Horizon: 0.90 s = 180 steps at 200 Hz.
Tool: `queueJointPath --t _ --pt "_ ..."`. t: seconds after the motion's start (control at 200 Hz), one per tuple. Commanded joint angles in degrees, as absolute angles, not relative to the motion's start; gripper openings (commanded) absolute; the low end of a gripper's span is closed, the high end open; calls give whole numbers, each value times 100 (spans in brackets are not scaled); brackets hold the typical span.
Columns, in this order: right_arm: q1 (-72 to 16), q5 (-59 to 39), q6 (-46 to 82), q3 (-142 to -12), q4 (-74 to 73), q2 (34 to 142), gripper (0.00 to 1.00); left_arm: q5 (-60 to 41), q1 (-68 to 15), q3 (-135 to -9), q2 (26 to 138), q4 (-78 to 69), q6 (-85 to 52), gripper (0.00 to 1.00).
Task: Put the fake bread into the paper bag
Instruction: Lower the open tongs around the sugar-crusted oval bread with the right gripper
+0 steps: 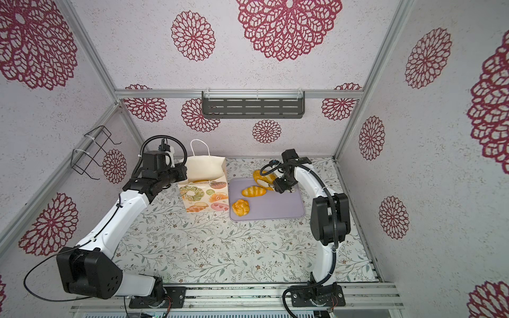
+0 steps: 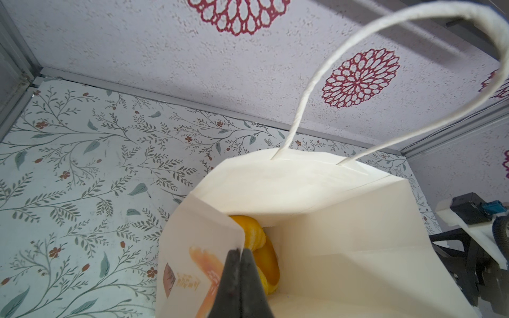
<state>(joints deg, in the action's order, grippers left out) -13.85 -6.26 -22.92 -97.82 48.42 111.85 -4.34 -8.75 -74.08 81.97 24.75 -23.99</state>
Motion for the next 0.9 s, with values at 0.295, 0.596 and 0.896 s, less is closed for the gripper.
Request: queueJointPath --t 0.295,0.596,0.896 --pt "-1353 -817 -2382 -10178 5012 11341 59 -488 -967 -7410 8198 2532 -2324 0" --pt "-1353 -930 -2331 -10182 5009 11399 50 -499 -976 -7400 8234 2522 -2337 0" --pt "-1354 -1242 -2156 -10073 5035 11300 38 -487 -976 -7409 8226 2522 -2333 0"
